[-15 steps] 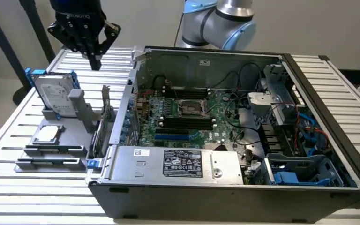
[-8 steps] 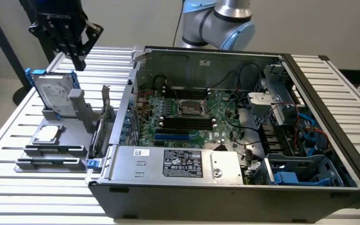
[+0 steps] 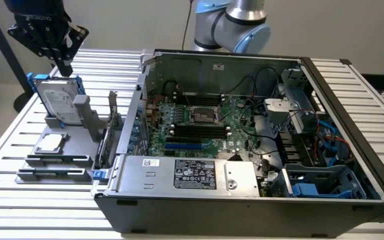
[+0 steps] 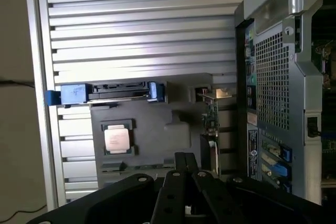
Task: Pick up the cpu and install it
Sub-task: 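Reach for the cpu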
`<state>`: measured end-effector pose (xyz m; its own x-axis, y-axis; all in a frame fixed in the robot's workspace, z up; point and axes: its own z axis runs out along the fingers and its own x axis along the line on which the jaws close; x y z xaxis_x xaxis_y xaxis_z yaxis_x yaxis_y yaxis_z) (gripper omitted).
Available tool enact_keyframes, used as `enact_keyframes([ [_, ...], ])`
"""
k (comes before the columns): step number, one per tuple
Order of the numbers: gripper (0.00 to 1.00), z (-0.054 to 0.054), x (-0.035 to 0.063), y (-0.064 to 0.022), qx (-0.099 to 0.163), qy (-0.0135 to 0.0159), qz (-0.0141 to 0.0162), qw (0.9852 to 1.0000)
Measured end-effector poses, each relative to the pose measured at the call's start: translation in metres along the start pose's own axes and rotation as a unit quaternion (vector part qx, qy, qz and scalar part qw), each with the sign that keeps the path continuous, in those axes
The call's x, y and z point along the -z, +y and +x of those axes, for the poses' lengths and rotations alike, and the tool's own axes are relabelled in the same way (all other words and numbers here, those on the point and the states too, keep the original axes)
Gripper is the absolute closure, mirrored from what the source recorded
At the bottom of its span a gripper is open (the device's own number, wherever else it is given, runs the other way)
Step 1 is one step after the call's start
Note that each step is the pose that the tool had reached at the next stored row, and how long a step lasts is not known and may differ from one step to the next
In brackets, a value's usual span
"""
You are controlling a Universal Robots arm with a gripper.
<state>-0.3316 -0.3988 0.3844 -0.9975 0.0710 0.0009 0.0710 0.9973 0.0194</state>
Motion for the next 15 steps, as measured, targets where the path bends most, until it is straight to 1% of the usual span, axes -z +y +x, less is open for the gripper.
enact_keyframes([
  [8, 0.89, 0.036, -0.0021, -0.0026, 0.000, 0.0013, 0.0064, 1.0000],
  [15, 0.89, 0.064, -0.0040, -0.0046, 0.001, 0.0021, 0.0129, 0.9999],
])
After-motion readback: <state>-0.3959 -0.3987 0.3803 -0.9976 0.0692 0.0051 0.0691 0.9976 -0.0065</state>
